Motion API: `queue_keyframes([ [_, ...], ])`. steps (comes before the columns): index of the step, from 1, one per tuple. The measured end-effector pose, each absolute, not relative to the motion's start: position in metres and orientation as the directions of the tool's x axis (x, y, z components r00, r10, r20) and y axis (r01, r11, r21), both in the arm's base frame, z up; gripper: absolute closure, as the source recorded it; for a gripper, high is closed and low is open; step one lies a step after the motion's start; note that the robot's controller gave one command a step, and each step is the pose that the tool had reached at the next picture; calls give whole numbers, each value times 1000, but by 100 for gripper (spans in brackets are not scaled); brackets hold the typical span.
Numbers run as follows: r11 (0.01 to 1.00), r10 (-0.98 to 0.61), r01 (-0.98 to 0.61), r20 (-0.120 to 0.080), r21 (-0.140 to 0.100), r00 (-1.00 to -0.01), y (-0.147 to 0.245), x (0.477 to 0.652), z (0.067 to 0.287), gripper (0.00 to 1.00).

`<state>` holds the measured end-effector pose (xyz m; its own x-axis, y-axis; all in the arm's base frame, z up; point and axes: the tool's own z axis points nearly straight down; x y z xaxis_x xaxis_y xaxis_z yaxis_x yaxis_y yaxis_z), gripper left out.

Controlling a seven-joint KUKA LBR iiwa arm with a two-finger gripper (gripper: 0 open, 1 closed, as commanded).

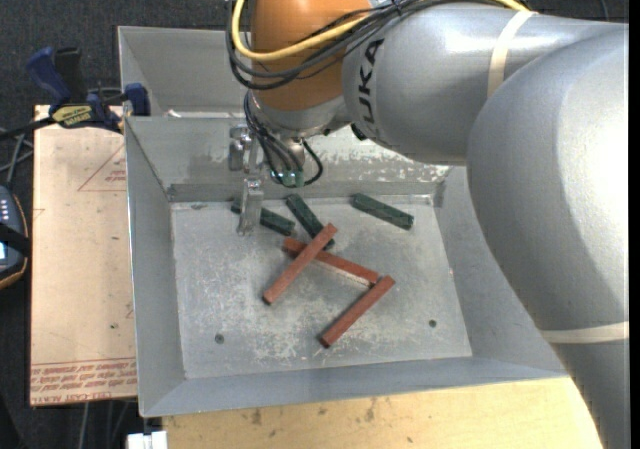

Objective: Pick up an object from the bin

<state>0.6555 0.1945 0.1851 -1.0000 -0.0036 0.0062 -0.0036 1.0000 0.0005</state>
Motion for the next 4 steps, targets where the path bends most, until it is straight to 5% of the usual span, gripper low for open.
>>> queue_keyframes([
  [1, 1000, -1, -1, -1, 2, -1000, 194, 657, 191, 0],
  [2, 980, -198, -198, -5, 3, -980, 162, 653, 174, 0],
  [3, 953, -304, -304, -5, 0, -953, 136, 653, 102, 0],
  [4, 928, -374, -374, -11, 1, -927, 124, 631, 76, 100],
])
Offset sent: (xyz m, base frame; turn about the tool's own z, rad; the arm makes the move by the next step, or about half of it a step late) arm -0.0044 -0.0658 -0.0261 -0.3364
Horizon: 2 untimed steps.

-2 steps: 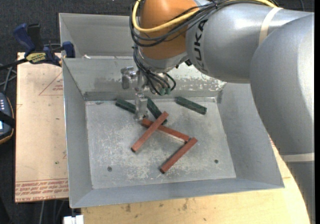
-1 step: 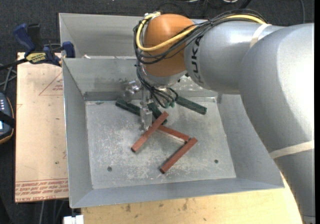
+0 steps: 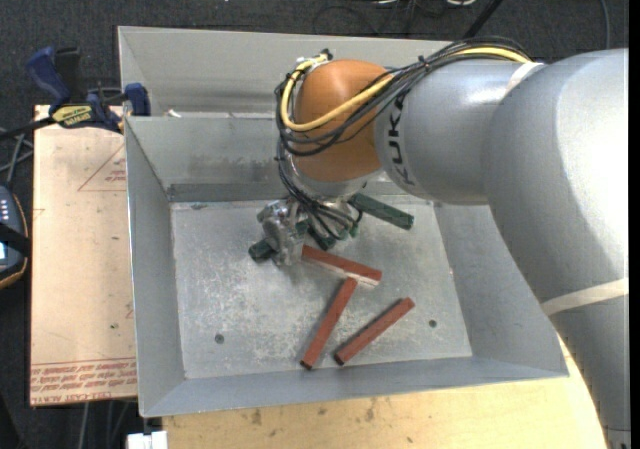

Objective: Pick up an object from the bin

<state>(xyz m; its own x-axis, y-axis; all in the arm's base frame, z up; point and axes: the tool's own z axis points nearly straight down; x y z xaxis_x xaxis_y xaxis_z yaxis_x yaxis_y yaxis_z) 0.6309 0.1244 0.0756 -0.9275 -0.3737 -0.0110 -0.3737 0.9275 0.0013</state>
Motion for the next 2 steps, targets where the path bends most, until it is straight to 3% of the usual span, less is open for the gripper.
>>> queue_keyframes([
  [2, 902, -431, -431, -11, -2, -902, 129, 628, 74, 100],
])
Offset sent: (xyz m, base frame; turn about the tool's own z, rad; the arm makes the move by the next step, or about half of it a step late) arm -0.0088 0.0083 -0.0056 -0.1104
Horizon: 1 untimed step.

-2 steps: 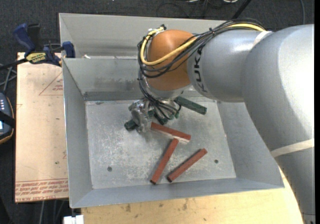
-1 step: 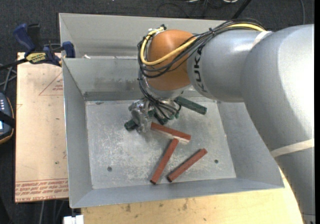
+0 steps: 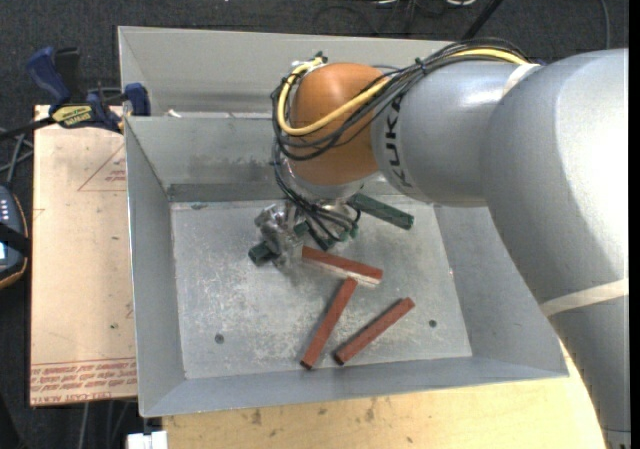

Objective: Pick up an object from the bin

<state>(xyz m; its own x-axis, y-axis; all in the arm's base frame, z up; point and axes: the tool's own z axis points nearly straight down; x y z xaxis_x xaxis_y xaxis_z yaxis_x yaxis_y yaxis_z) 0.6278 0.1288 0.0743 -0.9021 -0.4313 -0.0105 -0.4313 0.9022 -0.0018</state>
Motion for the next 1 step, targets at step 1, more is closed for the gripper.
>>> queue_keyframes([
  [1, 874, -487, -487, -7, -1, -874, 134, 629, 73, 100],
])
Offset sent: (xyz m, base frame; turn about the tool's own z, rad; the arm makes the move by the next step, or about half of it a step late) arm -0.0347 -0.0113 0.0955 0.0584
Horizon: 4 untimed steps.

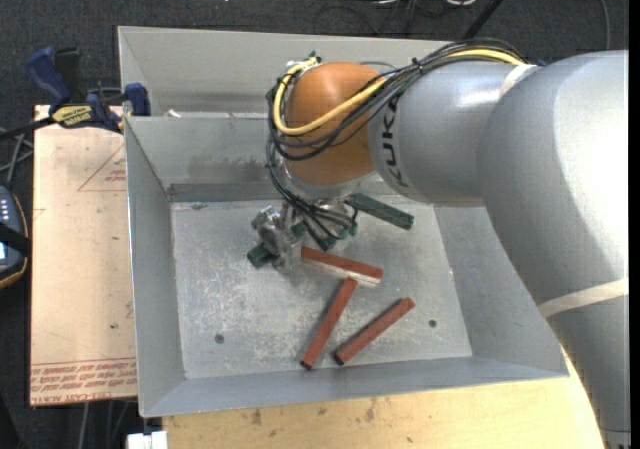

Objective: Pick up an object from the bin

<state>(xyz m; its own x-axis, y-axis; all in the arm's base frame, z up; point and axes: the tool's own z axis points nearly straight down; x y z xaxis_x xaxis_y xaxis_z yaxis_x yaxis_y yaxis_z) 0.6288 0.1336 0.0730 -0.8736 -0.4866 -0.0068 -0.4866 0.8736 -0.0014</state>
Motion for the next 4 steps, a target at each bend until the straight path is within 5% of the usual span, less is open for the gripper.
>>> queue_keyframes([
  [1, 900, -436, -436, 4, 3, -900, 125, 607, 121, 100],
  [2, 832, -555, -555, -2, 1, -832, 129, 609, 69, 0],
  [3, 833, -554, -554, -4, 0, -833, 129, 610, 72, 100],
  [4, 833, -554, -554, -4, 1, -833, 129, 610, 72, 100],
])
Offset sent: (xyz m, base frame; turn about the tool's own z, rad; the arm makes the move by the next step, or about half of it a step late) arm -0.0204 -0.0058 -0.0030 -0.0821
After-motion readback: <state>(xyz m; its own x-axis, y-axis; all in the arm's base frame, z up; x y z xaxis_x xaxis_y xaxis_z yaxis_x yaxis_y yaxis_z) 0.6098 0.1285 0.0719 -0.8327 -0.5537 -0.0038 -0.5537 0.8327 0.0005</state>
